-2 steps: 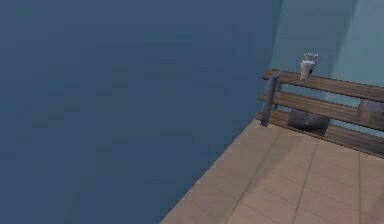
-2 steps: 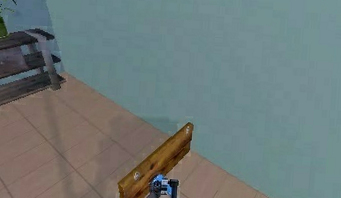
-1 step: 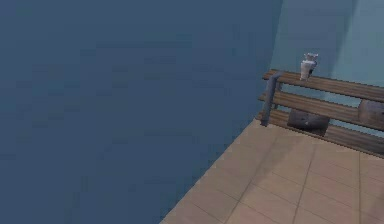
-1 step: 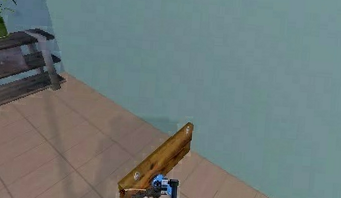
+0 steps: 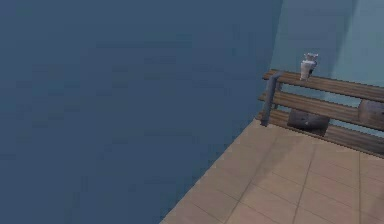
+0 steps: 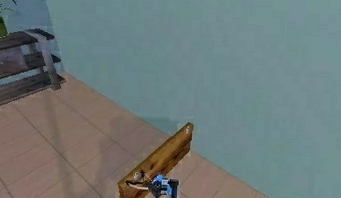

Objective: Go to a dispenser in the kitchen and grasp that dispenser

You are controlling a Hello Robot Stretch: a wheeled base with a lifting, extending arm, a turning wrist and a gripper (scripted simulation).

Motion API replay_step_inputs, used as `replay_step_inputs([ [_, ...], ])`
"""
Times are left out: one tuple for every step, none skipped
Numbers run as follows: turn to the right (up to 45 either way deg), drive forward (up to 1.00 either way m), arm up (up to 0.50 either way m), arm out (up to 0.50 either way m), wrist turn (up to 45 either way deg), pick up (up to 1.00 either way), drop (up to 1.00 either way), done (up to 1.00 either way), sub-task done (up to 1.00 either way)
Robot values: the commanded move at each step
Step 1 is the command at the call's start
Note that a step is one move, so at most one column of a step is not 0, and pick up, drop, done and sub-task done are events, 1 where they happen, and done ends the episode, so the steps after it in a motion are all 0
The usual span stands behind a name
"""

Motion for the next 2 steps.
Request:
replay_step_inputs([
  [0.0, 0.00, 0.00, 0.00, 45.0, 0.00, 0.00, 0.00, 0.00],
  [0.0, 0.00, 0.00, 0.00, 36.0, 0.00, 0.00, 0.00, 0.00],
])
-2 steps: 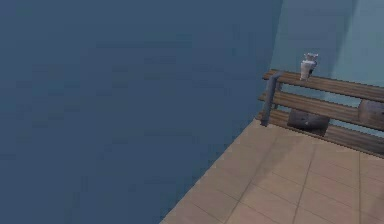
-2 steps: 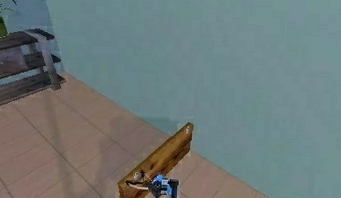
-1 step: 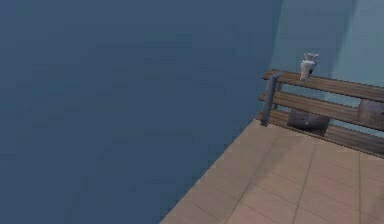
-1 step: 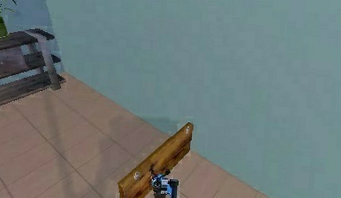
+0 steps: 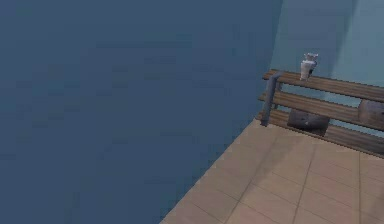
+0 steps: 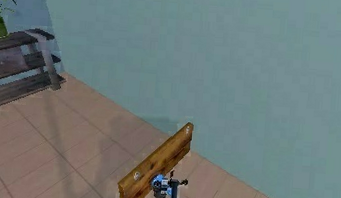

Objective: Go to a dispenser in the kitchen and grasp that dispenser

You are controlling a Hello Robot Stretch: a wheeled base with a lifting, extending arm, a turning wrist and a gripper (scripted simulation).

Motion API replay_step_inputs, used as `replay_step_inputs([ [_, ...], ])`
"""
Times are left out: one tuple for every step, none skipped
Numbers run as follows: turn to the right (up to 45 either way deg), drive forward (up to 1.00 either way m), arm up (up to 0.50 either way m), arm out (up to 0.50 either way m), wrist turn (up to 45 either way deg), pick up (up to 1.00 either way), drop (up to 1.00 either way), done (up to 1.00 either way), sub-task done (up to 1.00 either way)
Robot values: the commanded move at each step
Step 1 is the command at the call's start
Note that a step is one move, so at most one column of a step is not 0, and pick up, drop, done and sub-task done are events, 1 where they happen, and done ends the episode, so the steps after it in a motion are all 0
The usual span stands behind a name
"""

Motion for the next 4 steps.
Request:
replay_step_inputs([
  [0.0, 0.00, -0.30, 0.00, 0.0, 0.00, 0.00, 0.00, 0.00],
  [0.0, 0.00, 0.00, 0.00, 0.0, 1.00, 0.00, 0.00, 0.00],
  [0.0, 0.00, 0.10, 0.00, 0.0, 0.00, 0.00, 0.00, 0.00],
  [0.0, 0.00, 0.00, 0.00, 0.0, 0.00, 0.00, 1.00, 0.00],
])
